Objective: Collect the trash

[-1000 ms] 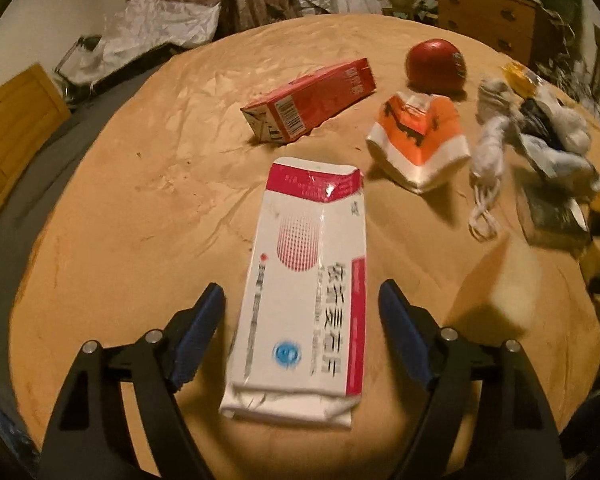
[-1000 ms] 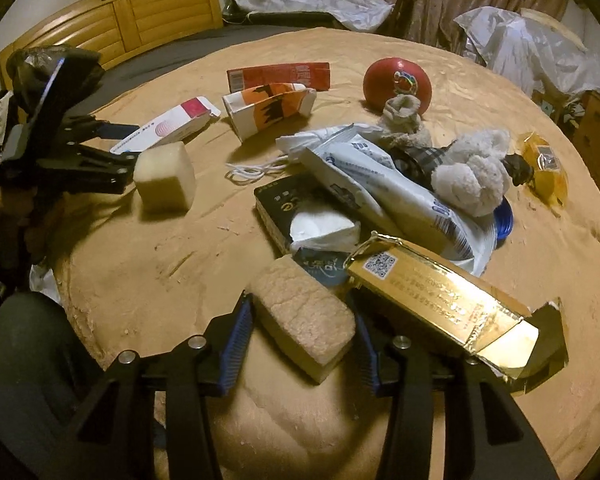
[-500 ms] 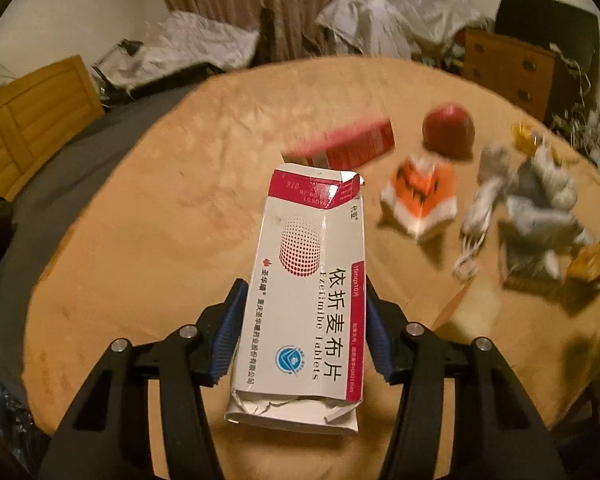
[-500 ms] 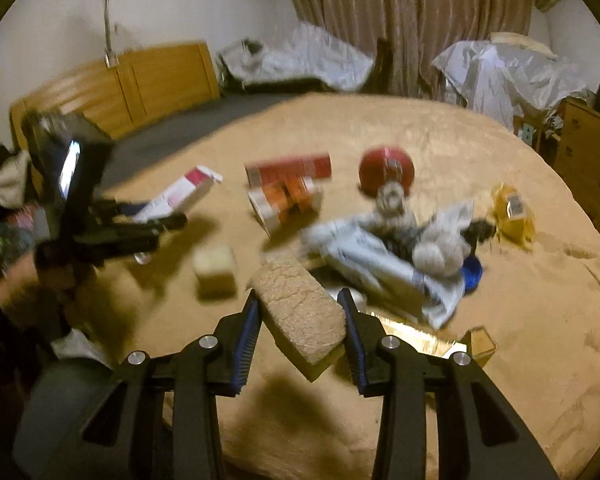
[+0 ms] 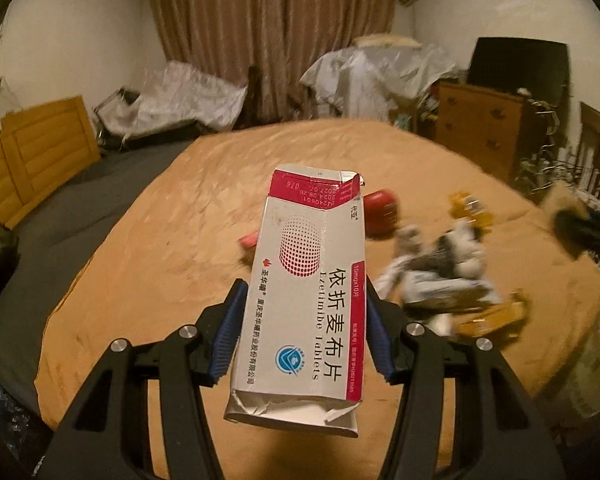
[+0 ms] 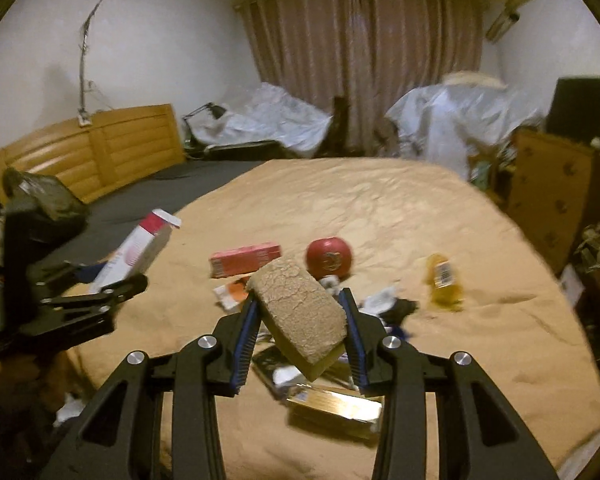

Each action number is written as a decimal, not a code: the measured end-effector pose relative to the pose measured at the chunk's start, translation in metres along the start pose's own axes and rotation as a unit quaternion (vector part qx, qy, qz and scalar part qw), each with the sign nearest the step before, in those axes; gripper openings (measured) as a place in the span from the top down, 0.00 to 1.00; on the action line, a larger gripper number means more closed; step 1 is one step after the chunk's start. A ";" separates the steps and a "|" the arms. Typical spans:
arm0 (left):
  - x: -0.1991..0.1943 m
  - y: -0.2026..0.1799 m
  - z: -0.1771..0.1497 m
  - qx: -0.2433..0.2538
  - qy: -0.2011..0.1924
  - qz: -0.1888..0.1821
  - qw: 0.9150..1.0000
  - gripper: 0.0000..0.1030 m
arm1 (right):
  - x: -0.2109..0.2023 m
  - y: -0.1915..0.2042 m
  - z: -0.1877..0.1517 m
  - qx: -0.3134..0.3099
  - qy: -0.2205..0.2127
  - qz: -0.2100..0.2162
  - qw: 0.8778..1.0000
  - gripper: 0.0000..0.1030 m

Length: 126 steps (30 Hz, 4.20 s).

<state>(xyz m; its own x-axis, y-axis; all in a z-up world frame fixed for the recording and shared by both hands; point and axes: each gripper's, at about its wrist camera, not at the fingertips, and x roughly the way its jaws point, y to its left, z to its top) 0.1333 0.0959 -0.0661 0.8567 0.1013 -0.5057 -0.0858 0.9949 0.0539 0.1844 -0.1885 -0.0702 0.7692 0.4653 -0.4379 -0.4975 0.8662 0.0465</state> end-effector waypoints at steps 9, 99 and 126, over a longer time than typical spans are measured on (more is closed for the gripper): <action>-0.067 -0.062 -0.004 -0.029 -0.068 -0.003 0.997 0.47 | -0.064 0.008 -0.021 0.018 -0.056 -0.085 0.995 0.61; 0.127 0.035 0.008 0.019 0.099 -0.043 0.994 0.05 | 0.003 -0.021 -0.042 0.049 0.012 -0.027 0.998 0.59; 0.185 -0.024 0.081 0.054 0.035 -0.102 0.993 0.59 | 0.059 -0.033 -0.027 0.036 0.027 -0.034 0.998 0.58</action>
<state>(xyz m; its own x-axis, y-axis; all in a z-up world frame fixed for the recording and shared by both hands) 0.3354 0.0908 -0.0915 0.8126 -0.0983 -0.5745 0.1444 0.9889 0.0349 0.2350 -0.1942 -0.1215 0.7768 0.3960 -0.4896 -0.4131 0.9073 0.0784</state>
